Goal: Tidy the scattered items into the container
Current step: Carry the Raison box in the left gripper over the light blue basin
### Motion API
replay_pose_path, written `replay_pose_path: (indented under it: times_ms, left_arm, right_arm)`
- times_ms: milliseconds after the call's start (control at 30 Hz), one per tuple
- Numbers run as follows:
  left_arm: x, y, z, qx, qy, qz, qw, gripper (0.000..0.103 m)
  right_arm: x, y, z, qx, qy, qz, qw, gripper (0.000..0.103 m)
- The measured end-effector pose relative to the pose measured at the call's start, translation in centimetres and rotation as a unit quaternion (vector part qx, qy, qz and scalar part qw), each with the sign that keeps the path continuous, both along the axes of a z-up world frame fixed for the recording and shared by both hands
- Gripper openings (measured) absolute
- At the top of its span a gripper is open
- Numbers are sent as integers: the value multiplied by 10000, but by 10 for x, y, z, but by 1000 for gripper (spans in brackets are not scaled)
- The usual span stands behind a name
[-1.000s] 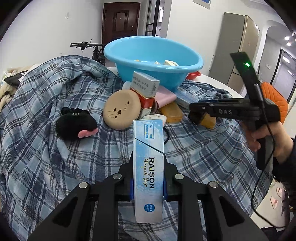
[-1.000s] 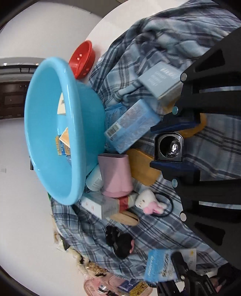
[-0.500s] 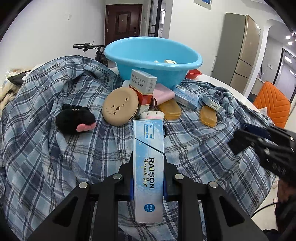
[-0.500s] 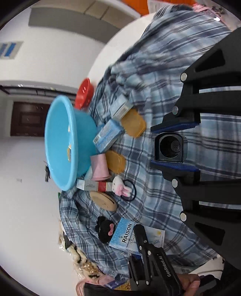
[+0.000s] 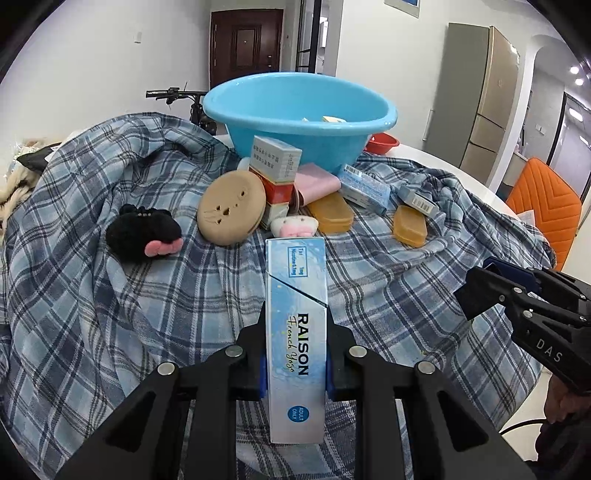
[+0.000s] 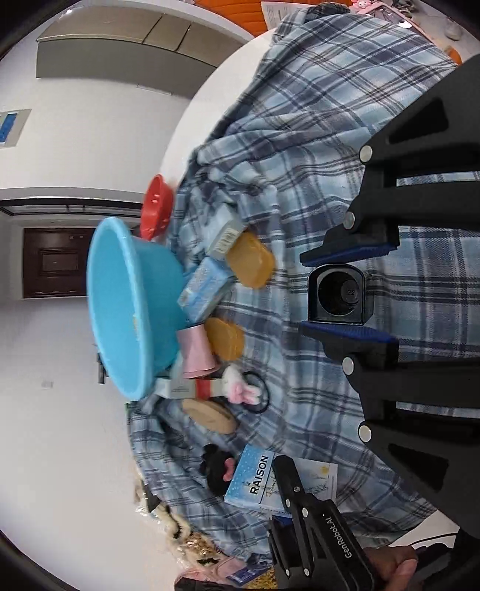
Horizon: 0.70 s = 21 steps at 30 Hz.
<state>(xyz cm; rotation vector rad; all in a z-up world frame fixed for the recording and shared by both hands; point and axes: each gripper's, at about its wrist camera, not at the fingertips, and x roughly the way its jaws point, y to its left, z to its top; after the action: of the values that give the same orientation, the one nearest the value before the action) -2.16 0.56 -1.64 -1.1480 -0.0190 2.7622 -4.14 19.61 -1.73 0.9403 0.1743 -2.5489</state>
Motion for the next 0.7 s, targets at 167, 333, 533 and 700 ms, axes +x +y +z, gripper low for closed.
replay_pose_path:
  times_ms: [167, 333, 533, 700]
  left_arm:
    - [6, -1, 25, -100, 531, 98, 9985, 23]
    - [30, -7, 61, 297, 1756, 90, 9840, 23]
    - [69, 0, 82, -130, 3258, 304, 9449, 23]
    - [92, -2, 88, -101, 3786, 363, 9248, 23]
  right_arm:
    - [14, 2, 29, -238, 762, -18, 9968, 28]
    - [36, 9, 57, -629, 1696, -98, 9834, 28]
    - [67, 19, 76, -975, 2772, -252, 9555, 28]
    - [82, 16, 79, -941, 3118, -230, 9452, 28]
